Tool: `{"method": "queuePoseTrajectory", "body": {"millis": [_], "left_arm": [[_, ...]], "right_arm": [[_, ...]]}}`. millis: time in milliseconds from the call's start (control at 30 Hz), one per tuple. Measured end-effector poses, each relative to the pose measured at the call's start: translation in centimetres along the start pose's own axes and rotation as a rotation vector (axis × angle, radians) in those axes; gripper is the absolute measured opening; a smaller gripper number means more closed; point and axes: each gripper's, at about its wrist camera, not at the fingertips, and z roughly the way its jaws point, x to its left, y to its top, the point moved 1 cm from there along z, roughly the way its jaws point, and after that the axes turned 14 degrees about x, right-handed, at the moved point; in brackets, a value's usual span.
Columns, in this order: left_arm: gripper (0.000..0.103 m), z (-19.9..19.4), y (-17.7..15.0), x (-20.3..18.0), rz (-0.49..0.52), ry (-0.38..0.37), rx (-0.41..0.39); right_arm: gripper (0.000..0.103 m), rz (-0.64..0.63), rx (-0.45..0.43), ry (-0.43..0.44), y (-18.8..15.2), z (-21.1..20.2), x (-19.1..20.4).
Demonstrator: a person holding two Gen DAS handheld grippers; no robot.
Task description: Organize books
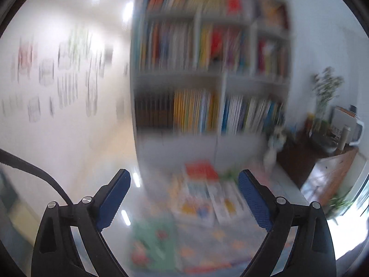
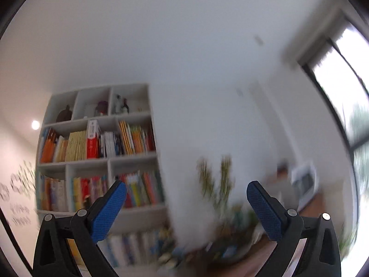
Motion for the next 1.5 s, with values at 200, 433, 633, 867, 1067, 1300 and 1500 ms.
{"method": "queuePoseTrajectory", "body": {"millis": [200, 433, 633, 867, 1067, 1300, 1500], "left_arm": [[0.087, 14.5, -7.1, 3.3, -0.375, -0.072, 0.234], [0.092, 22.3, -5.1, 0.7, -0.217, 0.04, 0.329], [0.095, 32.0, -0.4, 0.7, -0.032, 0.033, 0.34], [0.095, 43.4, 0.4, 1.8, 0.051, 0.025, 0.489], [0.095, 48.4, -0.1, 1.8, 0.127, 0.002, 0.582], [0.102, 51.1, -0.7, 1.8, 0.118, -0.086, 0.598], [0.101, 51.2, -0.8, 0.1, 0.166, -0.108, 0.615]], "right_arm": [[0.103, 0.036, 0.388, -0.039, -14.8, 4.4, -1.2], [0.103, -0.278, 0.682, 0.171, -23.8, 11.9, 7.4], [0.103, -0.254, 0.912, 0.55, -34.8, 18.9, 19.5], [0.103, -0.328, 1.186, 0.942, -50.2, 20.9, 33.9], [0.102, -0.234, 1.453, 0.937, -59.7, 21.7, 37.6], [0.097, -0.237, 1.586, 0.748, -63.1, 22.2, 36.4], [0.103, -0.162, 1.53, 0.681, -63.7, 24.0, 36.1]]}}
